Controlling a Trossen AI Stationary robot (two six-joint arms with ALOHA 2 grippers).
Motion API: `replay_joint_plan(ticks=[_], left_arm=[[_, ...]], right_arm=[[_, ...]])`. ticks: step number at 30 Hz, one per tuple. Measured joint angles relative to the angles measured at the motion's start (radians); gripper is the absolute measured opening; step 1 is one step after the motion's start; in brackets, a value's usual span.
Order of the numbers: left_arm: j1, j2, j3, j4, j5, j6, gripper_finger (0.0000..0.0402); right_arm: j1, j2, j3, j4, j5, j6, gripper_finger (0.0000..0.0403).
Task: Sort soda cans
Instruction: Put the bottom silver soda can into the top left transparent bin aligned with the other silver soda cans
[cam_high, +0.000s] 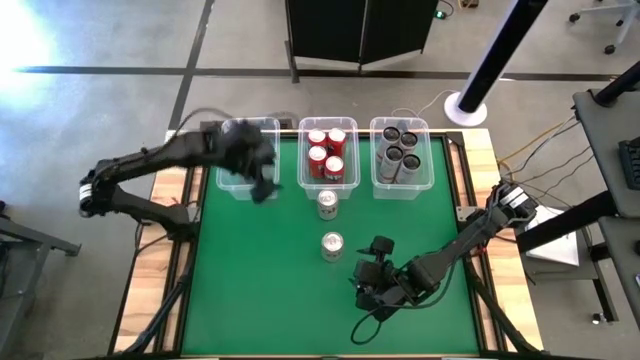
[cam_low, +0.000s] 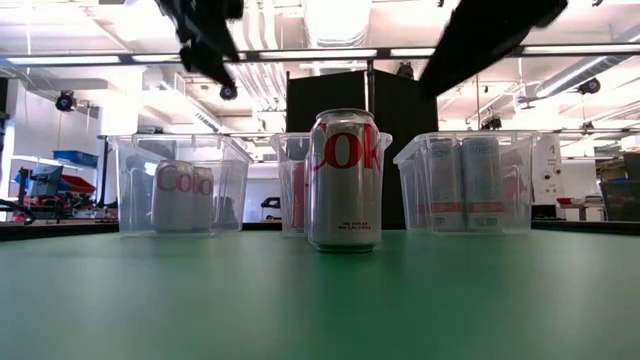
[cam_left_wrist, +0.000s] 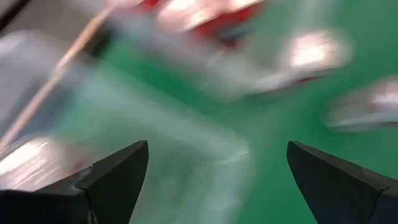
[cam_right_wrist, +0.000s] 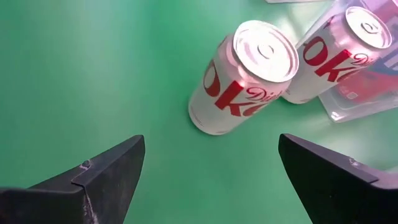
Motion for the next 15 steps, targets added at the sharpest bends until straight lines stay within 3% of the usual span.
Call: replay_joint_plan(ticks=[6, 9, 12, 15], left_arm=[[-0.371, -0.034, -0.155, 0.244, -0.097, -0.041, 0.0366], [-0.525, -0.019, -0.260, 0.428, -0.184, -0.074, 0.0366], [-0.623, 0.014, -0.365, 0.612, -0.287, -0.107, 0.0366], [-0.658, 0.057, -0.449, 0.769, -0.327, -0.146, 0.0366]], right_arm=[[-0.021, 0.001, -0.076, 0.073, -0.023, -0.063, 0.0364], [-0.046, 0.001, -0.117, 0.159, -0.103, -0.098, 0.0364], [-0.071, 0.001, -0.179, 0.316, -0.159, -0.170, 0.0364], [-0.103, 0.001, -0.233, 0.462, -0.210, -0.234, 0.0364]])
